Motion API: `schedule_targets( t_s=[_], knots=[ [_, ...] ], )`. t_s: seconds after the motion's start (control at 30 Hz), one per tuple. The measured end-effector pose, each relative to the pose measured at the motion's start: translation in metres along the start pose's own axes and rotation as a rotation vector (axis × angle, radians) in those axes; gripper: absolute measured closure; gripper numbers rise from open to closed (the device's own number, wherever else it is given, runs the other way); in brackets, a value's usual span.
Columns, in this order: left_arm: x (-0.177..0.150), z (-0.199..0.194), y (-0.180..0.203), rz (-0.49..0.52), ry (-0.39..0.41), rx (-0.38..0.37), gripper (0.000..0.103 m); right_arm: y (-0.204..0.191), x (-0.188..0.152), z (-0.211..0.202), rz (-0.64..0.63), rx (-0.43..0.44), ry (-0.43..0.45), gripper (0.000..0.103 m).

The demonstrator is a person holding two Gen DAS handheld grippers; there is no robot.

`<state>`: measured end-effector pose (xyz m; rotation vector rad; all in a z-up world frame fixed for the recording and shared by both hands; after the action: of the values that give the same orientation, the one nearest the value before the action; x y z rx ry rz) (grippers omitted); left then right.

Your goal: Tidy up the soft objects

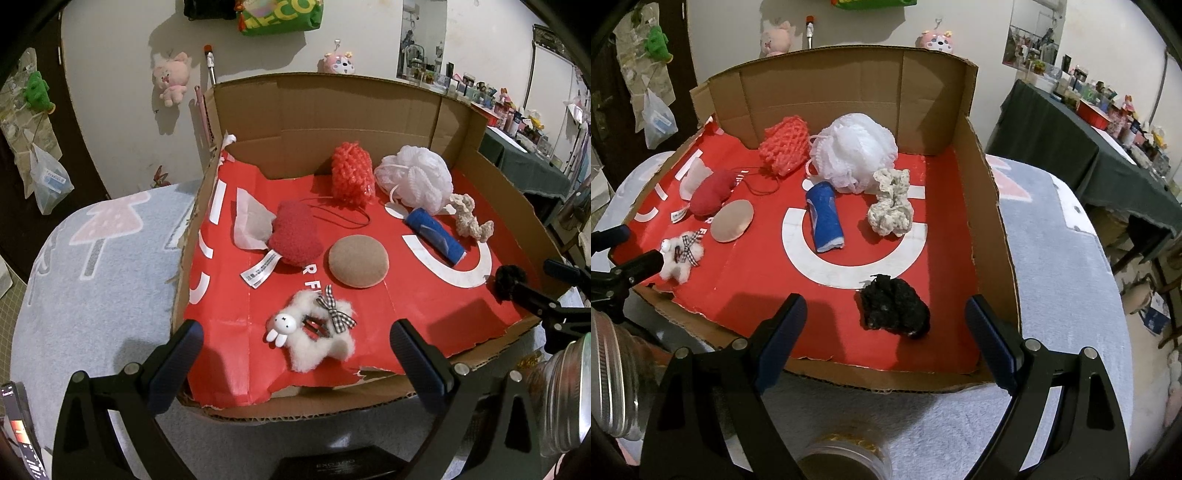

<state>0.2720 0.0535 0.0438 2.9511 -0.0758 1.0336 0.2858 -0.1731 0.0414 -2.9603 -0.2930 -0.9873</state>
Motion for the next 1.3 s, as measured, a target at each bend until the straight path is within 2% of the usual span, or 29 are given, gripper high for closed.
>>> schedule_targets(
  t_s=[1.3],
  knots=[
    [0.0004, 0.0005, 0.0006, 0.007, 0.009, 0.017, 0.000, -0.0007, 0.0002, -0.0012, -0.005, -0.003, 0.003, 0.015]
  ],
)
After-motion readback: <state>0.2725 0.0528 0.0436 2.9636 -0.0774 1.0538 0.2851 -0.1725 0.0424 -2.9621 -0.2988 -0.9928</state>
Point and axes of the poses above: each gripper's, at about its wrist camera, not at the fingertips, and z roughly the way its jaws point, y to its right, x to its top, the point moved 4 cm from there along z, roughly the way its jaws point, and after that the axes turned 2 degrees about -z, right-handed, at the moved point
